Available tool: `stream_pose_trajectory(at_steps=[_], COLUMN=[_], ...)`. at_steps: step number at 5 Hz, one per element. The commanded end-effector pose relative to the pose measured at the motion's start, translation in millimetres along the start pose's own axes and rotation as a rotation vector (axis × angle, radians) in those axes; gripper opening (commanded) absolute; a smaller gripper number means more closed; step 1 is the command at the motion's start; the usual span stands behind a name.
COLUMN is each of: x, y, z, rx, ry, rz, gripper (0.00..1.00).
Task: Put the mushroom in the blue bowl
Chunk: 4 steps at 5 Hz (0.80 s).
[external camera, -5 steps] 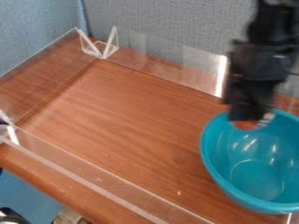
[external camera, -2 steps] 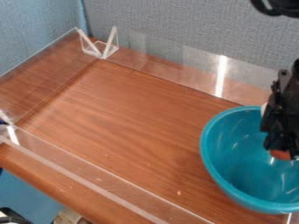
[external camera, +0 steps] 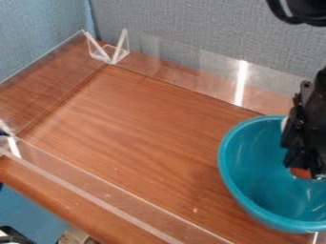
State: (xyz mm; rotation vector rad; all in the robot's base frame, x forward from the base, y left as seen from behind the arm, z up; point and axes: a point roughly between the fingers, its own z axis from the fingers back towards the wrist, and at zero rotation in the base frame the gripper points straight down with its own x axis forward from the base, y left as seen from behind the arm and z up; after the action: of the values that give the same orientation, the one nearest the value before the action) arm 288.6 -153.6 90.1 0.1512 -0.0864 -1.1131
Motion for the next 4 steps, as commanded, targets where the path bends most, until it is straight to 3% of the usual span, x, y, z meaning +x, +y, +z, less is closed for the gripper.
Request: stream_pose_trajectory(at_steps=[1, 2, 3, 4], x=[1.9, 1.0, -0.3, -2.4], y=[6.6, 6.4, 5.4, 5.6], z=[14.6, 12.9, 10.9, 11.0], rx=[0.031, 0.029, 0.024, 0.021], ry=[-0.045, -0.044, -0.042, -0.039], rz=[0.008, 0.007, 0.017, 0.033], gripper=[0.0, 0.0, 1.0, 1.0])
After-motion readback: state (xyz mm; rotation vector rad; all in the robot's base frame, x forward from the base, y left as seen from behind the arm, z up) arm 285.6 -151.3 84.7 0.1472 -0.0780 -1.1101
